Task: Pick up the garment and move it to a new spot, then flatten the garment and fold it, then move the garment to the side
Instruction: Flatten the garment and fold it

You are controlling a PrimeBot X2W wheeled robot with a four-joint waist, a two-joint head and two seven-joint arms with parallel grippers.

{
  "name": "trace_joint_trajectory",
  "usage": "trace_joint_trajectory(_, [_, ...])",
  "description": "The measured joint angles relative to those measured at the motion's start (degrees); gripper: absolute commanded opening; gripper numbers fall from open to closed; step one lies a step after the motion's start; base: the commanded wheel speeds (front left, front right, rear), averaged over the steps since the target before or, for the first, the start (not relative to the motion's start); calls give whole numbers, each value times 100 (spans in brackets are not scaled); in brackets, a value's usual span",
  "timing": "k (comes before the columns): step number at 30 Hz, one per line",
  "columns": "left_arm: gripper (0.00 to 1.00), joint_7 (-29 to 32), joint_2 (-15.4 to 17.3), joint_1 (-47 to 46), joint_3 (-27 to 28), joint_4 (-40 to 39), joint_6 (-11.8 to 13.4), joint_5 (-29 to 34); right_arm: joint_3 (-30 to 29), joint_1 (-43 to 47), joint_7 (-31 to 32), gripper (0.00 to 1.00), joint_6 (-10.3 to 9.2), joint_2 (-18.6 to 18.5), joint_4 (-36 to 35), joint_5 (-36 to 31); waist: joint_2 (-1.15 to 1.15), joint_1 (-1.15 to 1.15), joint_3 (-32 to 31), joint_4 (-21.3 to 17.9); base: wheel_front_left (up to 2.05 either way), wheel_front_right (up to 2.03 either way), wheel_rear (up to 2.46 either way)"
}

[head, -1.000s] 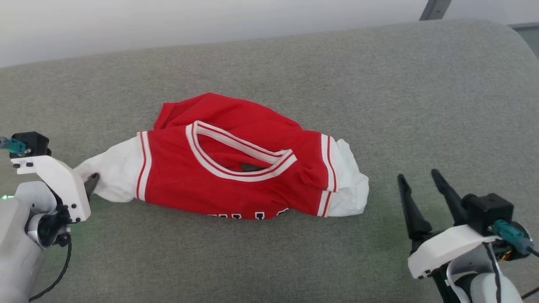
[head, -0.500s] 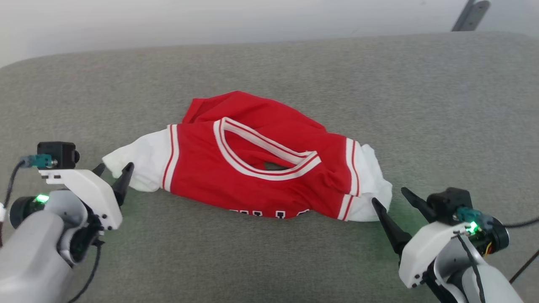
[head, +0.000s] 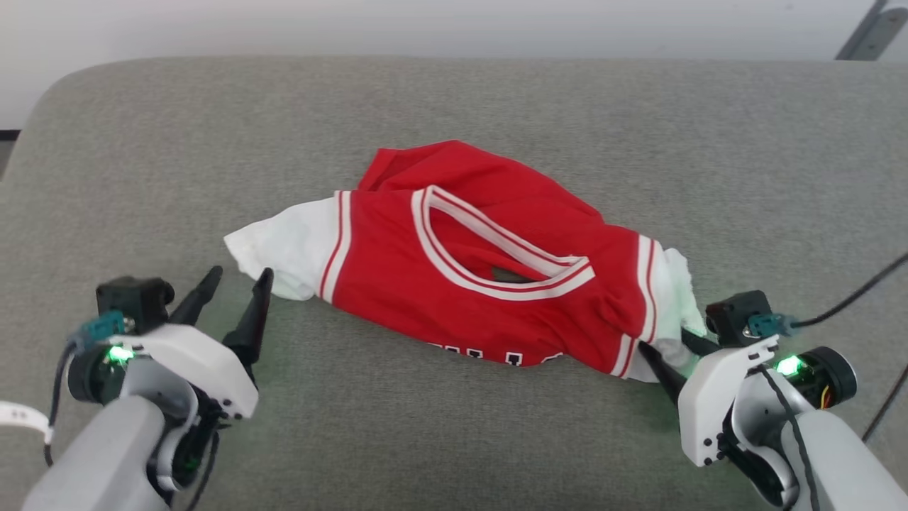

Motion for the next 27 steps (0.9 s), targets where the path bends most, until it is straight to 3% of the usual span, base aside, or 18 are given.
trace_joint_trajectory(1, [100,-74,-18,53,-1,-57,29,7,30,-33,52,10,0,-26,26,31,0,0,1,32,0,0,0])
trace_joint_trajectory(2, [100,-164,-34,109,16,-115,62,11,43,-65,82,0,0,-48,36,54,0,0,2,65,0,0,0])
trace_joint_trajectory(14, [100,-668,-399,654,105,-475,218,121,-175,-503,893,0,0,-343,-290,436,0,0,5,470,0,0,0])
trace_joint_trajectory(21, [100,-719,-633,732,135,-447,88,164,-508,-1009,1338,0,0,-495,-563,568,0,0,95,699,0,0,0])
trace_joint_trajectory(27, [100,-730,-800,710,146,-330,-46,260,-657,-1555,1439,0,0,-545,-186,601,0,0,182,864,0,0,0])
